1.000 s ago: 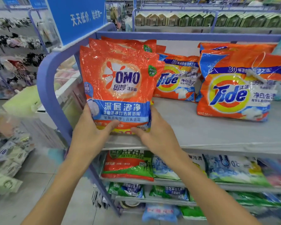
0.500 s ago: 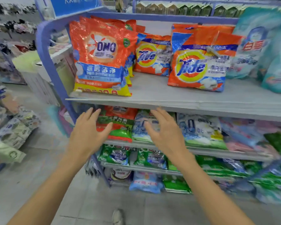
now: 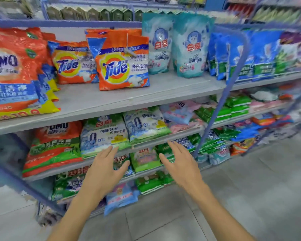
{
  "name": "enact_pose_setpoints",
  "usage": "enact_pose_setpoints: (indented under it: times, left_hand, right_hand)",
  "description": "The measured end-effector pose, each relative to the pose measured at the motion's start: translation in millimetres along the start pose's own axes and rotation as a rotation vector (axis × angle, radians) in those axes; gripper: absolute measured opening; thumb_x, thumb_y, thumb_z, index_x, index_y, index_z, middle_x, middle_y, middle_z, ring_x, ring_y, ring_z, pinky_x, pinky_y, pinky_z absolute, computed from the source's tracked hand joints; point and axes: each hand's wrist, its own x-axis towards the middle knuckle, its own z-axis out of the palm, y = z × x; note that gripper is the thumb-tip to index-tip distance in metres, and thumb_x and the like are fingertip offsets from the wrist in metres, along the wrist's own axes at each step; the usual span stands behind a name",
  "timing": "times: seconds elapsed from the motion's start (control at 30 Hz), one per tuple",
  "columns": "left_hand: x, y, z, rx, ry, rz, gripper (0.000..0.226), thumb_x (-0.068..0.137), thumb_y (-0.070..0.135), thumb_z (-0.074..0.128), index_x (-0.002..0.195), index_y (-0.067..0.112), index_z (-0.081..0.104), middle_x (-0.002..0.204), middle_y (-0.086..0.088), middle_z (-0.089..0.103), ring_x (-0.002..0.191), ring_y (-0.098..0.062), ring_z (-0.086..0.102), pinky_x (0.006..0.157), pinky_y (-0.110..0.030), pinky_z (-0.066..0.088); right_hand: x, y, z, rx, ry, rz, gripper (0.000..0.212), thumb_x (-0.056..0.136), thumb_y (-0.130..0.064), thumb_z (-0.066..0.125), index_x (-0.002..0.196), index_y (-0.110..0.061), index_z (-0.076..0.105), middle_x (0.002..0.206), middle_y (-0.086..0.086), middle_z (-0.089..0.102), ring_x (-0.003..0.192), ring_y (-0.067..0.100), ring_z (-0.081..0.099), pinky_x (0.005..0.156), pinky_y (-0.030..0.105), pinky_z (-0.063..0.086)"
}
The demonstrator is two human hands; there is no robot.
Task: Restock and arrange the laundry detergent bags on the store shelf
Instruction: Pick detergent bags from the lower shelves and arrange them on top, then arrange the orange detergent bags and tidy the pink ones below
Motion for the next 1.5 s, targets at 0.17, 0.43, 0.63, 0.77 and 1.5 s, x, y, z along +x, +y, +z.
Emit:
enact_pose_setpoints:
  times: [0.17,0.43,0.63,0.77,1.5]
  left_hand:
    - [10.5,29.2,27.9,-0.004,-0.091,0.128,0.077,0.098,0.062,0.047,0.16,0.021,0.028,0.167,0.001,0.024,0.154,-0.018,0.021,0.125,-0.035,0.02]
    - [33.0,74.0,60.4,0.018,-0.128,0.214,0.069,0.099,0.058,0.049,0.155,0.022,0.037,0.162,0.001,0.035,0.149,-0.018,0.03,0.121,-0.032,0.023]
    - [74.8,122.3,96.9,0.02,-0.145,0.184,0.069,0.098,0.059,0.049,0.155,0.021,0.038,0.161,-0.001,0.037,0.149,-0.019,0.031,0.121,-0.035,0.025]
    - [105.8,167.9,122.7,0.015,-0.132,0.152,0.07,0.098,0.061,0.048,0.153,0.019,0.041,0.16,-0.002,0.039,0.148,-0.02,0.033,0.122,-0.037,0.027]
    - [339.4,194.1,200.5,-0.047,-0.042,-0.113,0.049,0.099,0.053,0.052,0.138,0.025,0.047,0.112,-0.001,0.063,0.112,-0.03,0.06,0.085,-0.035,0.047]
  right_hand:
    - [-29.8,44.8,-12.8,0.029,0.059,0.189,0.076,0.096,-0.072,0.042,0.155,-0.024,0.037,0.16,-0.004,0.039,0.15,0.019,0.032,0.119,0.044,0.036]
    - [-40.5,97.5,-41.3,0.062,0.132,0.275,0.063,0.102,-0.055,0.05,0.155,-0.023,0.038,0.157,-0.006,0.043,0.145,0.013,0.036,0.111,0.03,0.034]
    - [-8.3,150.4,-62.8,0.109,0.113,0.282,0.062,0.103,-0.054,0.049,0.155,-0.024,0.038,0.157,-0.006,0.044,0.145,0.013,0.037,0.11,0.03,0.035]
    - [27.0,190.7,-85.7,0.148,0.077,0.265,0.051,0.104,-0.05,0.051,0.145,-0.02,0.049,0.144,0.0,0.055,0.13,0.016,0.048,0.089,0.024,0.035]
    - [315.3,236.0,-38.7,0.807,-0.078,0.343,0.046,0.096,-0.04,0.067,0.134,-0.018,0.052,0.122,0.004,0.068,0.098,0.018,0.065,0.076,0.034,0.045]
